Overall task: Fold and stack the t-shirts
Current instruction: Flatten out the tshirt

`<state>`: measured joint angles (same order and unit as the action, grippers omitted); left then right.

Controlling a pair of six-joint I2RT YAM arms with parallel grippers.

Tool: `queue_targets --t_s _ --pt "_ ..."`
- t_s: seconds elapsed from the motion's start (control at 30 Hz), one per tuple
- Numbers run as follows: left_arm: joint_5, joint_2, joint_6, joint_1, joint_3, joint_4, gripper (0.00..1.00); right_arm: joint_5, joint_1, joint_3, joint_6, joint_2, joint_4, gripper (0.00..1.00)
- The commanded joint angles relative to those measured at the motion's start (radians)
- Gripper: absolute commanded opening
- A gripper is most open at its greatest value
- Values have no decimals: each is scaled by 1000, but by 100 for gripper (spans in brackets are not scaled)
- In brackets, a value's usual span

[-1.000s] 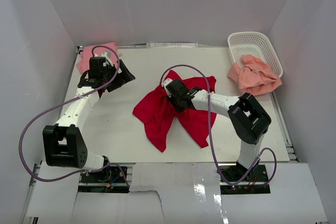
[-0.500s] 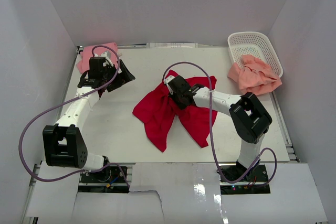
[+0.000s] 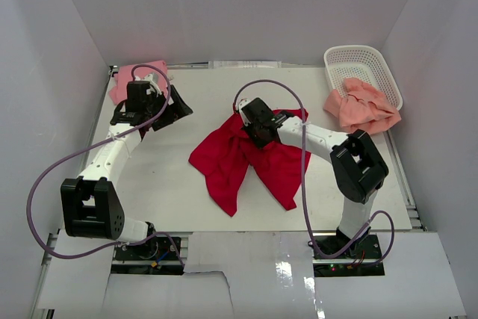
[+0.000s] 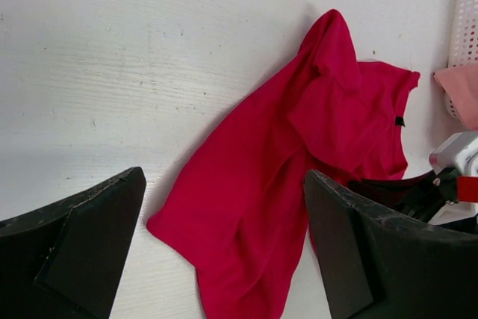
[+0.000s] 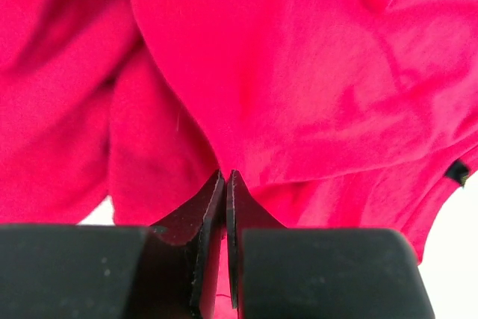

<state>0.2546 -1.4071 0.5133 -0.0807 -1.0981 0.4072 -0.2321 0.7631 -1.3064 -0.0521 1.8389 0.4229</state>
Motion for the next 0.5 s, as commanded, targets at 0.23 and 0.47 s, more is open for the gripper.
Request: queue_targets --t_s 0.23,0.47 --pt "301 132 -143 -25 174 -175 98 124 -119 -361 8 51 137 8" --pt "46 137 -306 -178 155 -67 98 197 -269 -620 14 184 189 8"
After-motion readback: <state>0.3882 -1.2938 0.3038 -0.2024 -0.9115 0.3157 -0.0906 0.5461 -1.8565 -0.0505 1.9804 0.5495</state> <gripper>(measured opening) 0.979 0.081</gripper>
